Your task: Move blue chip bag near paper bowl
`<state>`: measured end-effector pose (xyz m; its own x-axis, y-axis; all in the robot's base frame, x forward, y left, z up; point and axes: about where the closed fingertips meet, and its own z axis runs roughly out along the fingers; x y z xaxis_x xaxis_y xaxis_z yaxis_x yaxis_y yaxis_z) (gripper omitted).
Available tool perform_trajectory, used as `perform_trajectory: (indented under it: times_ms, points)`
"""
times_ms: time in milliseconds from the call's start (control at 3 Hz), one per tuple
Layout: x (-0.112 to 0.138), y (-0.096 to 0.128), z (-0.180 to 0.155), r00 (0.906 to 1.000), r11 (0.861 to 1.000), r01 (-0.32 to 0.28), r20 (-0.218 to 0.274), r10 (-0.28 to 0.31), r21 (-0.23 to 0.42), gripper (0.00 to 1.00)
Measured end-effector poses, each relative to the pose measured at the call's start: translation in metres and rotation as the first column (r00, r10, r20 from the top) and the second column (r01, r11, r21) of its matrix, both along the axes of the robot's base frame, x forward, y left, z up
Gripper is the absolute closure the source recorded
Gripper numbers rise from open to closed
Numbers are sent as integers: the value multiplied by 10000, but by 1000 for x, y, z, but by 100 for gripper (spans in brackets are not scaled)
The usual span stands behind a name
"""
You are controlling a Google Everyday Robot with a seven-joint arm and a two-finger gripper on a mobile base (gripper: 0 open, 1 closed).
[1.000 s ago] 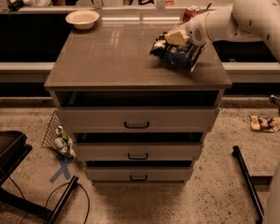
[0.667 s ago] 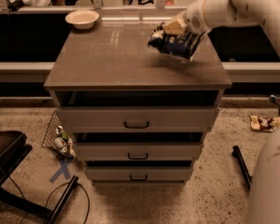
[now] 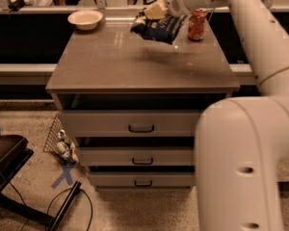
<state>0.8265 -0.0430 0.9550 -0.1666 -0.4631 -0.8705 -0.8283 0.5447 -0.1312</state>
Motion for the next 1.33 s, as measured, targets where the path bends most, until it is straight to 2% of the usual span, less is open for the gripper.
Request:
perform_trajectory:
  times_ms: [333, 667, 1000, 1333]
  points:
    - [35, 31, 19, 9979, 9940, -13, 652, -59, 1090, 100]
    - [38, 28, 51, 9911, 9901, 8, 1316, -194, 1401, 100]
    - [38, 29, 51, 9911, 9901, 7, 1315, -193, 1401, 100]
    - [50, 40, 46, 9904, 9857, 145, 1334, -374, 1681, 100]
